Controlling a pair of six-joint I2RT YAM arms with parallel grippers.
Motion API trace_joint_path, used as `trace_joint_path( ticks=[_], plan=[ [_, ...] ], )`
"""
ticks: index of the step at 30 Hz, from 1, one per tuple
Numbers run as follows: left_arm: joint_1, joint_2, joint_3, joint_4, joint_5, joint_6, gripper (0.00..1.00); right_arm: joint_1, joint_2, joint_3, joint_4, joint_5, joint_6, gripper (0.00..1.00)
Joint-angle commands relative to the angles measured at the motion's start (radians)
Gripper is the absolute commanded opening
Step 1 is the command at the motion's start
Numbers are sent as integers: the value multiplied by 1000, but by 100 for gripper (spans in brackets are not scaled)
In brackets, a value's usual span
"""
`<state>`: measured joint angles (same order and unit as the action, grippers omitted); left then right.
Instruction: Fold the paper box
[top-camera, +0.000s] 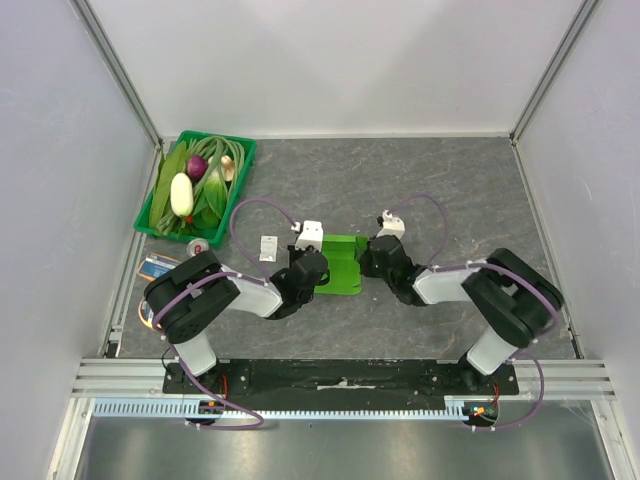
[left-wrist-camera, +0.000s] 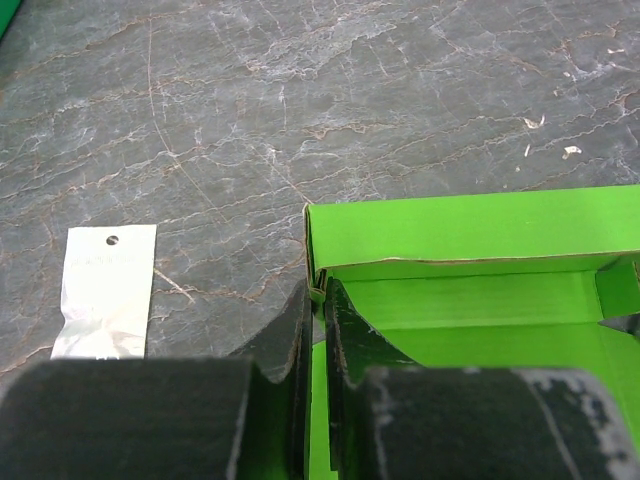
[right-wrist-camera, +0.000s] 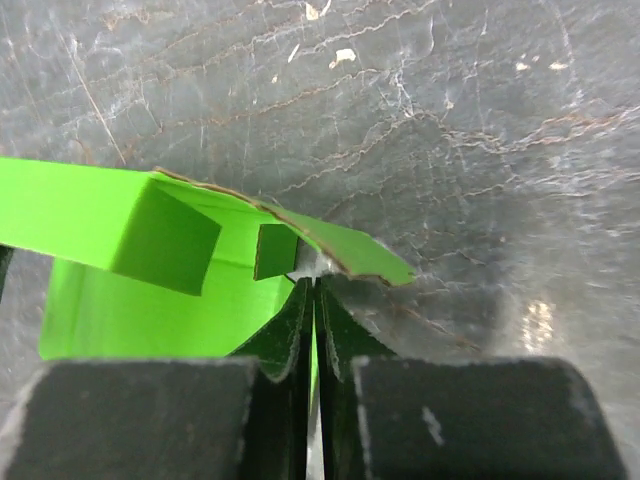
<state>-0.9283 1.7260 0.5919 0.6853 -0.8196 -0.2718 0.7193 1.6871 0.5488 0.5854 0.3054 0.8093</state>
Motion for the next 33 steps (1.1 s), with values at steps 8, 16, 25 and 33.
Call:
trace_joint_path(
  ticks=[8,16,25,33],
  plan=[
    [-9,17,5,22,-30,-27,2,-119,-262,388,-1076,-227,-542,37],
    [-9,15,2,22,-18,-27,2,-142,-204,507,-981,-400,-875,30],
    [-9,15,3,20,-13,-38,2,-147,-76,594,-947,-367,-932,36],
    [-9,20,5,19,-10,-32,2,-144,-104,629,-1000,-316,-929,41]
  ],
)
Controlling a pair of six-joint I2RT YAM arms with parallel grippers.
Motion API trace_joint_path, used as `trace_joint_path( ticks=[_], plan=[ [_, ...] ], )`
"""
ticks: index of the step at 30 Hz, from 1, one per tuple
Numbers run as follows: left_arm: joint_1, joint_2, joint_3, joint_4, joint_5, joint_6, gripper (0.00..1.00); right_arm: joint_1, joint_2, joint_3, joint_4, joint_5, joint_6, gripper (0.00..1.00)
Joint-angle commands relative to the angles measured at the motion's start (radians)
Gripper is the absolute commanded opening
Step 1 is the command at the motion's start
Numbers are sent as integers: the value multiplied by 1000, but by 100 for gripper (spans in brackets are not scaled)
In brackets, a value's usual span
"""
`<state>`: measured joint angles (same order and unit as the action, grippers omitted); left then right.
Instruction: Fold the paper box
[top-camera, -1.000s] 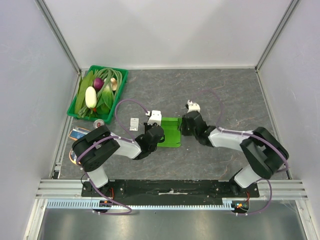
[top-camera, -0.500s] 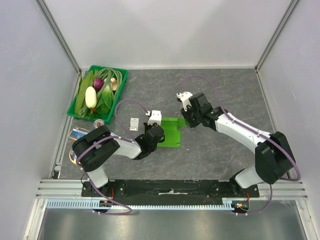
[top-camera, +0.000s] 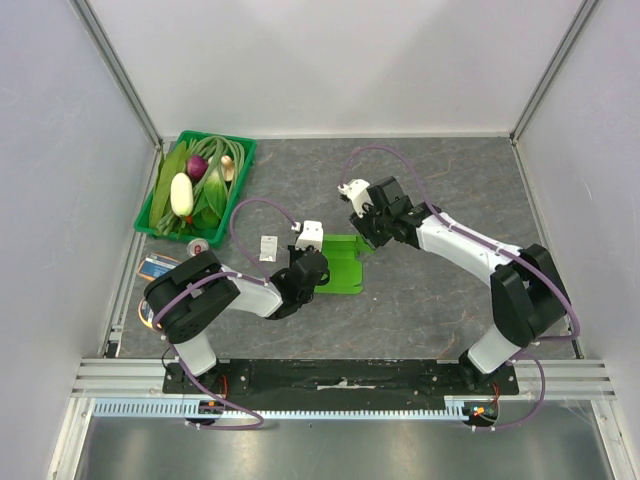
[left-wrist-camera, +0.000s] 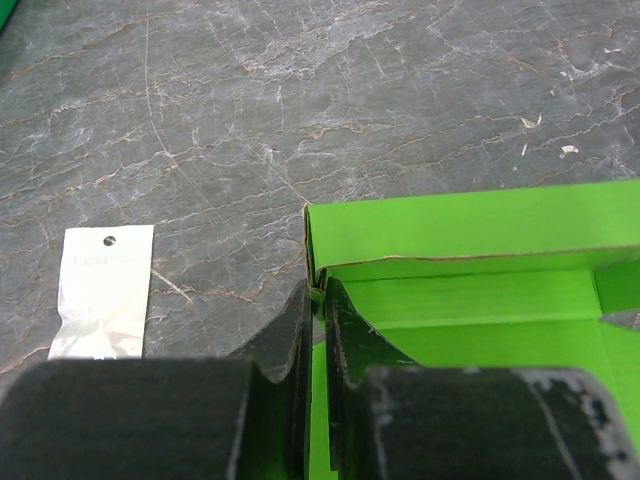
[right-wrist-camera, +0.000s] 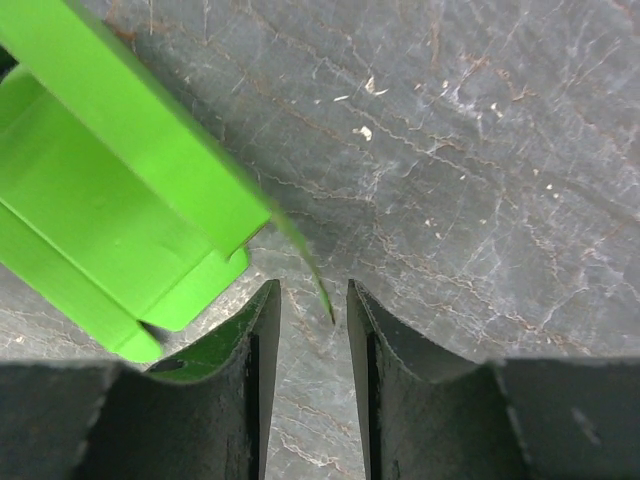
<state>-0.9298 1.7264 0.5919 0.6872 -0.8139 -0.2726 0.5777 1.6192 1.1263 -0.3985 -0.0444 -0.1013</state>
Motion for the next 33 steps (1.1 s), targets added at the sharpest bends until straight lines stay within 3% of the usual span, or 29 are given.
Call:
trace_joint_path(
  ticks=[1,4,10,13,16,20,26,33],
  plan=[
    [-7,22,5,18,-16,-31,2,-3,-45,43,-13,38,-18,41],
    [-7,24,6,18,-13,-31,2,-7,-39,43,-14,57,-34,45],
    [-7,30,9,14,-10,-36,2,-15,39,55,2,-32,-18,43],
    [-9,27,8,15,-11,-36,2,-15,48,52,15,-58,0,38],
    [-7,24,8,14,-11,-37,2,-12,45,56,16,-104,77,20],
    [-9,16,6,11,-7,-46,2,-9,4,49,16,-86,330,0],
    [-15,6,5,8,-5,-51,2,-7,-4,33,1,-17,673,0],
    [-23,-1,6,8,-8,-48,2,-9,-50,-103,148,-14,1008,0]
  ],
)
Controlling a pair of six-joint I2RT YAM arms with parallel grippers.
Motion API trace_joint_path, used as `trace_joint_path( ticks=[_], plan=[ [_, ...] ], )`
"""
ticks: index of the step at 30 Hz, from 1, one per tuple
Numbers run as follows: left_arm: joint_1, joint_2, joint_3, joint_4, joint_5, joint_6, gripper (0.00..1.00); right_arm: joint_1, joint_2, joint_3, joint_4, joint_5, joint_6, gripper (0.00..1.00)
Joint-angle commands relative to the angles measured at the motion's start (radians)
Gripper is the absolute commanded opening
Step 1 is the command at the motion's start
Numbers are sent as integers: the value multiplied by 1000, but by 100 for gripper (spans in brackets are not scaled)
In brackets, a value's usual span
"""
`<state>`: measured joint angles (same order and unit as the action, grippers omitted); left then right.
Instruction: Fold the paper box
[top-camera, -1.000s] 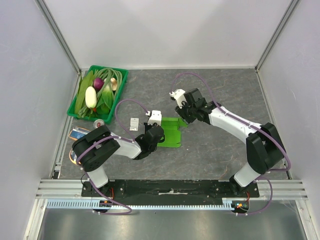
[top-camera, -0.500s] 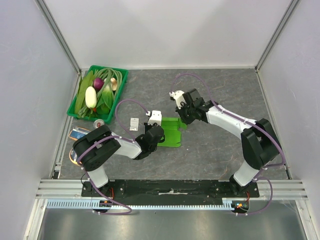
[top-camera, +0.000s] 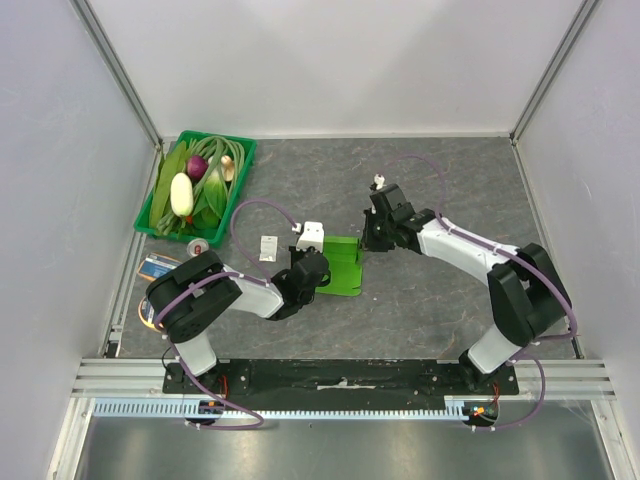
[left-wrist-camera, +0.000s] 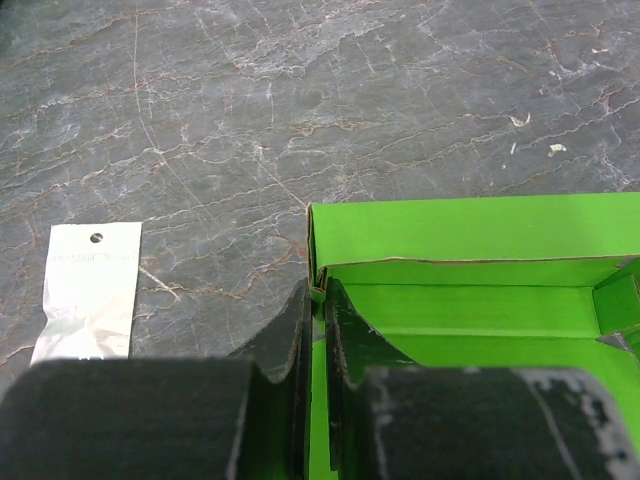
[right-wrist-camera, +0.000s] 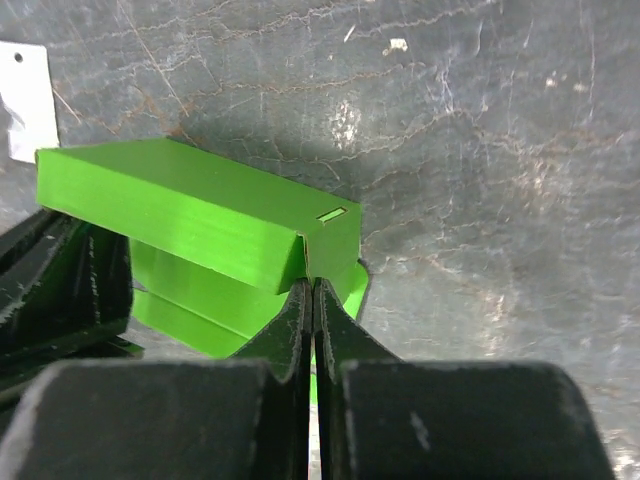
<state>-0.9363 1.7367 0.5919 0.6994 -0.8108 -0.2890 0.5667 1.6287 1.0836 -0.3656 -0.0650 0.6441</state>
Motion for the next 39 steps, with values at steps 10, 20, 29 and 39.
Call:
trace_joint_path(
  ticks=[10,20,29,39],
  plan=[
    [-21,-14,5,2,-21,-22,2,4,-118,-102,140,-142,-91,26],
    [-22,-2,9,3,-22,-15,2,-123,-418,-223,33,-12,-234,54],
    [-22,4,9,3,-21,-15,2,-102,-181,-218,150,158,-425,39],
    [-25,7,13,5,-16,-18,2,51,-132,-317,459,41,-555,39]
  ],
)
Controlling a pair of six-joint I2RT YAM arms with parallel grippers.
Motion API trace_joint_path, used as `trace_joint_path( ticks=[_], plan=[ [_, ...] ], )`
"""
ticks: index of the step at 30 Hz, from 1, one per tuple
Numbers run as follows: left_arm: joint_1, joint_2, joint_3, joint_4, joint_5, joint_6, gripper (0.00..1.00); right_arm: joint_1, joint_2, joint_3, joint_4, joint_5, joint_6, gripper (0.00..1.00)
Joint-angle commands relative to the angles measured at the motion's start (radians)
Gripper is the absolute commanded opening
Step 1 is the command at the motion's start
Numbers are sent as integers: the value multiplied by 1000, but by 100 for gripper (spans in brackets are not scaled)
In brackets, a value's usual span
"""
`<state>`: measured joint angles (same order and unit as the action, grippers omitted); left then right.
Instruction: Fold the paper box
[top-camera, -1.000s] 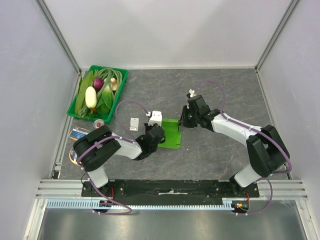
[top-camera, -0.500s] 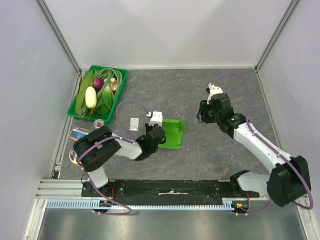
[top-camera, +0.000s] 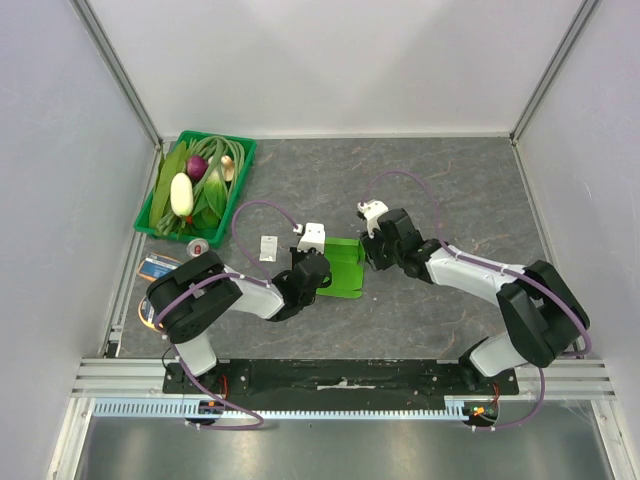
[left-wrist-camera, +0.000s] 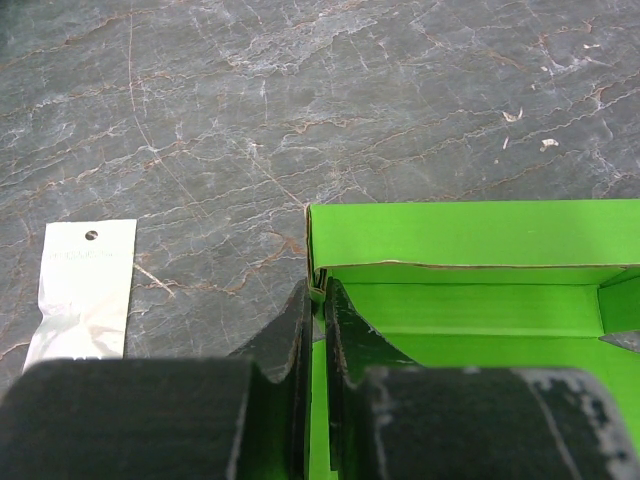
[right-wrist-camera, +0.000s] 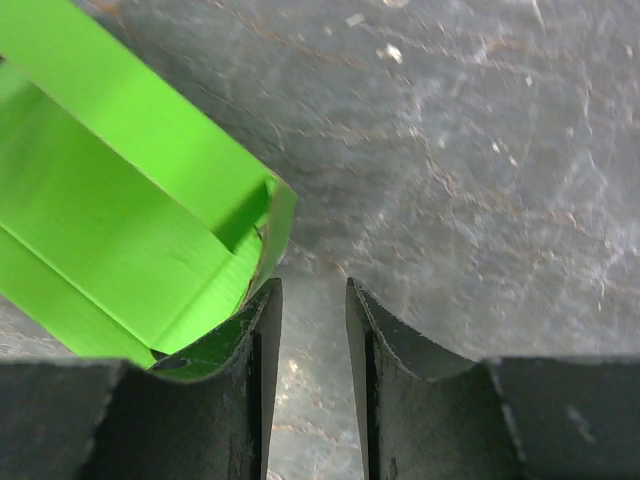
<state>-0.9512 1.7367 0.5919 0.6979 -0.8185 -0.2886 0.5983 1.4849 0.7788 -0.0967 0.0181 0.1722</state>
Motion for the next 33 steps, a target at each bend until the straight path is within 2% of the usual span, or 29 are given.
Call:
trace_joint_path(
  ticks=[1,13,16,24,33],
  plan=[
    [-11,9,13,6,-8,-17,2,21,15,-13,201,-65,-91,38],
    [-12,4,13,6,-13,-11,2,52,8,-98,359,-132,-100,41],
    [-12,4,11,6,-13,-11,2,69,8,-145,468,-81,-76,43],
    [-14,-2,8,9,-16,-9,2,129,31,-236,716,212,-30,44],
    [-12,-3,5,12,-14,-12,2,163,106,-282,902,359,0,48]
  ],
)
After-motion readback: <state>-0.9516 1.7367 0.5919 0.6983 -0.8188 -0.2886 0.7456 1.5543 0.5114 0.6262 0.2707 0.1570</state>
